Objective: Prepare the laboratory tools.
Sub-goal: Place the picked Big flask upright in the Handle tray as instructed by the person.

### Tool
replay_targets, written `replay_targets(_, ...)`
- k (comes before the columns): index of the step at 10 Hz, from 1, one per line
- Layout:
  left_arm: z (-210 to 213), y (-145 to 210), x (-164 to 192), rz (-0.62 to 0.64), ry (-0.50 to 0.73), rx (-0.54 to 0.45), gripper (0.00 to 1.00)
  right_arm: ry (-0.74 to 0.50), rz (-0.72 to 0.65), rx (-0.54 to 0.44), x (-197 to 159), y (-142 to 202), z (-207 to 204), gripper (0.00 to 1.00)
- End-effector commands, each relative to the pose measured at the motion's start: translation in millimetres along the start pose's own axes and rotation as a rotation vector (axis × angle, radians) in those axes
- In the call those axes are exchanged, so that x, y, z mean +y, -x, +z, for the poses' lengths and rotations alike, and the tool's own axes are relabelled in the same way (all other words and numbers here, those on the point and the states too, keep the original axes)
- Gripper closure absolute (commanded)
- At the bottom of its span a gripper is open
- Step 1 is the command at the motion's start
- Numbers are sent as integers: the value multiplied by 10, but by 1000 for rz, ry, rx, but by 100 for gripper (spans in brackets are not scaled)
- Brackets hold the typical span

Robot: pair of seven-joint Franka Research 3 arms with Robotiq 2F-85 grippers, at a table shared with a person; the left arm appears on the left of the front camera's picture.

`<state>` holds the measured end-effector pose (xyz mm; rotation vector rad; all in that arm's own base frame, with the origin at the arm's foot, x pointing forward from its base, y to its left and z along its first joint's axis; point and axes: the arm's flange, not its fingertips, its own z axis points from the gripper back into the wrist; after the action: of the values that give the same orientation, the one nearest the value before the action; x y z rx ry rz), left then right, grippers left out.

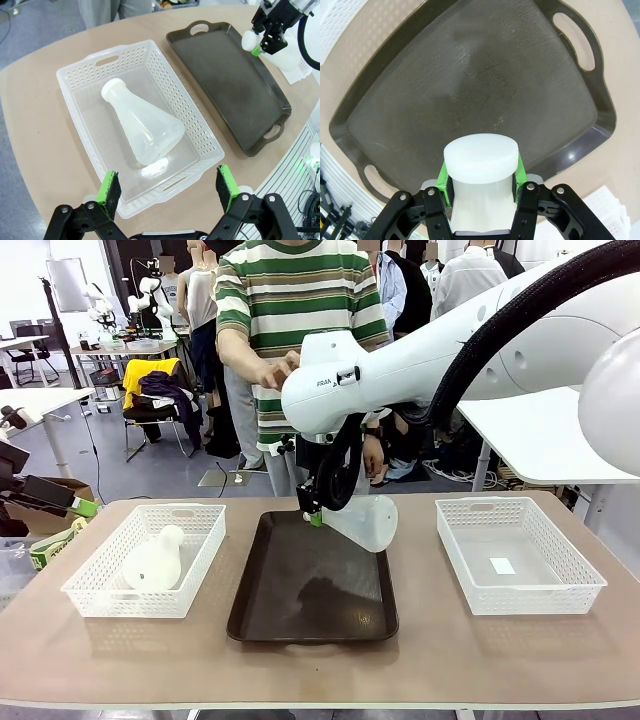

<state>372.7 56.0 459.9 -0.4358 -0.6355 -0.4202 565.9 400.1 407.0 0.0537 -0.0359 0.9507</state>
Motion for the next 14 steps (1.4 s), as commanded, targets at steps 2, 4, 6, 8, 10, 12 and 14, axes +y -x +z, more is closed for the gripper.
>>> replay_targets(2,-17,9,25,-9,20,-11,0,1,0,0,1,16,-7,100)
replay_targets(4,-17,9,25,-9,20,-11,0,1,0,0,1,16,-7,100)
replay_targets(6,-17,9,25,-9,20,-11,0,1,0,0,1,16,-7,100)
replay_targets(8,-17,9,25,-9,20,-11,0,1,0,0,1,16,-7,100)
replay_targets(10,-17,9,25,-9,20,-11,0,0,0,0,0,0,0,100)
replay_targets(12,-17,9,25,-9,20,-11,0,-24,85,-49,103,51,189,100)
replay_targets(14,-17,9,25,-9,20,-11,0,-93,157,-184,179,131,556,100)
